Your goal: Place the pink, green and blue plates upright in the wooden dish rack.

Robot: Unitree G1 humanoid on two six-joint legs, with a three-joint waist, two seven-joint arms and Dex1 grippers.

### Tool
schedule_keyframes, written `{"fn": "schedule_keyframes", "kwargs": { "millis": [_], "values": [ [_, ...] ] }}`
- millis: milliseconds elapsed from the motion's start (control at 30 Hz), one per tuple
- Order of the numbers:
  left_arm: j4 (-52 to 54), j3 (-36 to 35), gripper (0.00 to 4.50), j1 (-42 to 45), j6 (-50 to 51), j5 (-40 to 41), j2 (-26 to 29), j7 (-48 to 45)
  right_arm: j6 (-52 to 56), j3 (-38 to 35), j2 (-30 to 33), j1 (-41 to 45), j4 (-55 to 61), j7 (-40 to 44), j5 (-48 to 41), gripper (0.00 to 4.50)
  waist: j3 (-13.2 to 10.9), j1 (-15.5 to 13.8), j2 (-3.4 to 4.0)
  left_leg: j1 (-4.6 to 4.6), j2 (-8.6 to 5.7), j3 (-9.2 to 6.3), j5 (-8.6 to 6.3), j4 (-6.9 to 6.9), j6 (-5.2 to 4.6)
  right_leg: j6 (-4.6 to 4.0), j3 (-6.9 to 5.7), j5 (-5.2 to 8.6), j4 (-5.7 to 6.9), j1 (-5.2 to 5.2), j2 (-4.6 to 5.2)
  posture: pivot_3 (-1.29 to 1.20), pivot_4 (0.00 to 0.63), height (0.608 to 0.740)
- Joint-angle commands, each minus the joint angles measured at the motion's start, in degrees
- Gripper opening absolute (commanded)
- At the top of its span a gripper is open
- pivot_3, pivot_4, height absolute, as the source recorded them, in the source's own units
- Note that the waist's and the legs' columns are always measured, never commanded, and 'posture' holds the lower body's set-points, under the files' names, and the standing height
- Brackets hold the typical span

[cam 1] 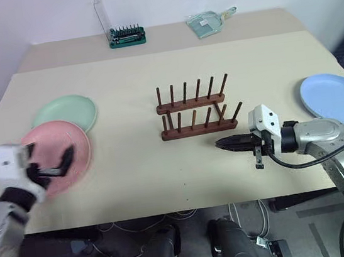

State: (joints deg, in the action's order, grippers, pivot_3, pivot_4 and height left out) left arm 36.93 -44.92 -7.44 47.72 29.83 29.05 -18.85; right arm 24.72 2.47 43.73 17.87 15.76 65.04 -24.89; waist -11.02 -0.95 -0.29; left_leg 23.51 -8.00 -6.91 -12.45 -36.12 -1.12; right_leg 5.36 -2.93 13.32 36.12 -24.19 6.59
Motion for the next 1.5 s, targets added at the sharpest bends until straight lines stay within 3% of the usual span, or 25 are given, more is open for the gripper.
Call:
{"fn": "schedule_keyframes", "kwargs": {
  "millis": [33,133,433,733,833,1067,1500],
  "values": [
    [1.7,-8.9,4.47,0.1,6.0,2.3,-0.6,6.4,-1.2,1.0,-0.7,2.5,0.9,1.7,-1.0,0.00,0.0,-0.1,-0.07,0.00,0.00,0.00,0.00,-0.01,0.00,0.00,0.01,0.00,0.00,0.02,0.00,0.00,0.150,0.740],
    [0.9,-12.3,4.47,-1.3,11.2,3.2,-2.9,10.3,-1.7,2.6,-2.0,4.2,0.6,2.4,-1.1,0.00,0.1,0.1,-0.13,-0.01,-0.01,0.02,-0.01,0.02,0.00,0.01,0.03,0.00,-0.02,0.01,-0.01,0.00,0.150,0.740],
    [-3.2,-10.7,4.47,-2.2,13.4,6.9,-9.9,13.2,-0.9,3.0,-3.0,3.3,2.2,0.8,-1.0,0.00,0.1,0.0,-0.27,-0.01,0.00,0.07,-0.02,0.04,0.00,0.10,0.05,-0.07,-0.01,-0.03,0.01,0.00,0.150,0.740],
    [-12.1,-4.1,4.47,2.3,12.9,5.8,-8.7,15.4,1.2,1.8,-2.4,1.1,5.8,-2.1,-1.9,0.00,0.1,0.0,-0.28,-0.01,0.00,0.12,-0.02,0.10,0.00,0.15,0.08,-0.10,0.00,-0.09,0.03,0.00,0.150,0.740],
    [-14.4,-2.4,3.64,4.8,11.5,5.6,-8.4,15.7,1.9,1.4,-2.2,0.6,6.9,-3.2,-2.3,0.00,0.1,0.0,-0.28,-0.01,0.00,0.13,-0.02,0.10,0.00,0.17,0.08,-0.12,0.00,-0.09,0.04,0.00,0.150,0.740],
    [-16.0,0.0,0.03,4.8,8.4,4.8,-8.9,15.6,3.2,0.4,-1.5,-0.2,8.9,-4.8,-2.8,0.00,0.1,0.1,-0.26,-0.01,0.00,0.19,-0.03,0.11,-0.02,0.18,0.13,-0.12,-0.01,-0.12,0.05,0.00,0.150,0.740],
    [-9.0,-3.6,0.03,7.5,-3.5,13.3,-9.9,15.0,3.5,0.2,1.6,7.2,8.7,-3.1,-2.3,0.00,0.1,0.1,-0.32,-0.01,0.01,0.27,-0.04,0.08,-0.04,0.16,0.19,-0.11,-0.02,-0.14,0.06,0.00,0.150,0.740]
  ]
}}
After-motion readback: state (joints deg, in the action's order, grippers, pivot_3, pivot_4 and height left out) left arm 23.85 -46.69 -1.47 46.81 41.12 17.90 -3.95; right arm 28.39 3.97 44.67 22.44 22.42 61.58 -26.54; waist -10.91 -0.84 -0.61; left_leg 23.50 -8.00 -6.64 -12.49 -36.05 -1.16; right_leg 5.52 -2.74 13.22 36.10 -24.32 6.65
